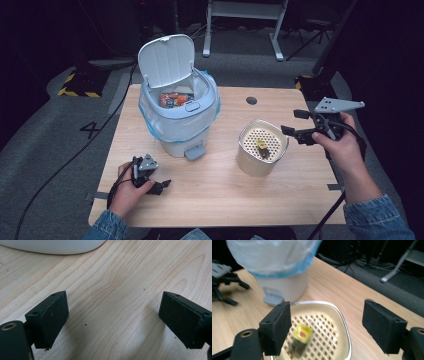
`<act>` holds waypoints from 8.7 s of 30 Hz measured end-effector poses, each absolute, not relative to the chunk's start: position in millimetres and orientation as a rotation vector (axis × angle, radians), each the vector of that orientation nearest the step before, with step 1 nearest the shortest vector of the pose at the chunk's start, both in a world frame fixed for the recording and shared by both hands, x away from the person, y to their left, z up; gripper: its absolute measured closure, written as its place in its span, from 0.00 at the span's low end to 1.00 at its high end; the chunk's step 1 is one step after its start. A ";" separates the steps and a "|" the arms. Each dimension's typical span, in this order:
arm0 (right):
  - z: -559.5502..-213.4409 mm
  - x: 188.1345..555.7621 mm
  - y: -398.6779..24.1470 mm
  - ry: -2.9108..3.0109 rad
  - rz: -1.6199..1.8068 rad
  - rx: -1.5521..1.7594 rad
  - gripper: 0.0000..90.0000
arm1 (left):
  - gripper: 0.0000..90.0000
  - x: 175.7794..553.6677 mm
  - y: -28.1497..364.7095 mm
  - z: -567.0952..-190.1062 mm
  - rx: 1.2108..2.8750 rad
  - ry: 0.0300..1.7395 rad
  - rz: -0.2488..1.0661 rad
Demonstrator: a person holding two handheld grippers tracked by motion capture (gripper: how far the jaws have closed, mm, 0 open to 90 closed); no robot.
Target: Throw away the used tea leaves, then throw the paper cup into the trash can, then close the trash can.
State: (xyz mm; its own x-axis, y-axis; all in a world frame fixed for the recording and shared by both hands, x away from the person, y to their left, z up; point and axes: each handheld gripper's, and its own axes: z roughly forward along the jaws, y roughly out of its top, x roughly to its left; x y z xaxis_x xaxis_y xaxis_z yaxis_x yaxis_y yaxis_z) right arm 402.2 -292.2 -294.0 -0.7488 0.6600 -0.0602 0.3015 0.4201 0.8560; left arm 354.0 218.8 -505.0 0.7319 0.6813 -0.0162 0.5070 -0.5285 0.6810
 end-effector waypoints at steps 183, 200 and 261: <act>-504.5 367.7 -355.4 2.280 0.988 1.200 0.14 | 0.42 439.9 221.3 -258.5 1.808 0.696 0.374; -504.5 367.8 -355.4 2.280 0.988 1.200 0.14 | 0.49 447.4 188.2 -272.8 1.940 0.782 0.376; -504.5 371.5 -357.5 2.315 1.005 1.157 0.13 | 0.26 338.5 205.5 -304.0 1.942 0.779 0.472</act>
